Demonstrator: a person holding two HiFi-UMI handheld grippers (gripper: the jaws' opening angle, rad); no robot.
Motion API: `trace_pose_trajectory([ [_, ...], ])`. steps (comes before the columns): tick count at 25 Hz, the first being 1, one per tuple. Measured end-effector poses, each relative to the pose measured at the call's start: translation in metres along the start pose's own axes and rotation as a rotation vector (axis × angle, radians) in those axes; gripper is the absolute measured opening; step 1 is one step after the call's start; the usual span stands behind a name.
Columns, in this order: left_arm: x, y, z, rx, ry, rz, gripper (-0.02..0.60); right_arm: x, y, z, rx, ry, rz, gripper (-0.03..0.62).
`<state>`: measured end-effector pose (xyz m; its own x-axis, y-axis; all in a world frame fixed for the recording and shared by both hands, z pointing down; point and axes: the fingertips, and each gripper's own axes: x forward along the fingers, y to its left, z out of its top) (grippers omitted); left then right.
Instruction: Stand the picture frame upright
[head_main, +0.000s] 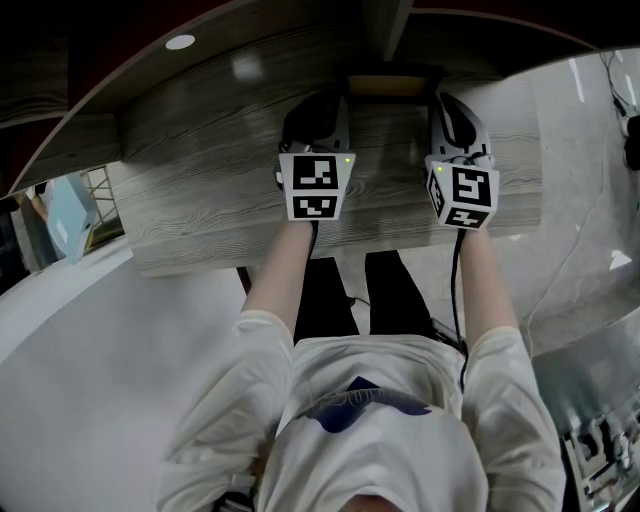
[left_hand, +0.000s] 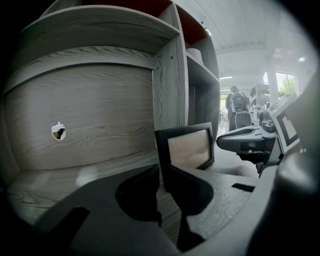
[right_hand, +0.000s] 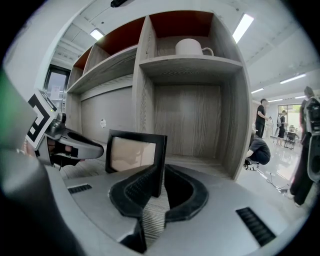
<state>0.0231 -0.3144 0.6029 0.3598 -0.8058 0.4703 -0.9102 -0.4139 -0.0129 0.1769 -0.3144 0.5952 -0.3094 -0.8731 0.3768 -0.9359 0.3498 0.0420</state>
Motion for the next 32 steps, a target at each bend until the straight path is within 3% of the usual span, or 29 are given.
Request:
trace_pose_trajectory([
  [8,-0.02,0.001,0.015,-0.008,-0.02,0.024,0.046,-0.017,0.003,0.021,-0.009,-0.029,0.005,0.04],
  [23,-0.115,0.001,0.072,-0.045,-0.07,0.104,0.048,-0.094,0.016,0.102,0.0,-0.082,0.055,0.038],
  [27,-0.147,-0.013,0.096,-0.061,-0.125,0.121,0.047,-0.122,0.021,0.125,-0.01,-0.122,0.05,0.038],
  [32,-0.192,-0.03,0.134,-0.078,-0.246,0.145,0.048,-0.164,0.028,0.16,0.056,-0.225,0.046,0.016],
])
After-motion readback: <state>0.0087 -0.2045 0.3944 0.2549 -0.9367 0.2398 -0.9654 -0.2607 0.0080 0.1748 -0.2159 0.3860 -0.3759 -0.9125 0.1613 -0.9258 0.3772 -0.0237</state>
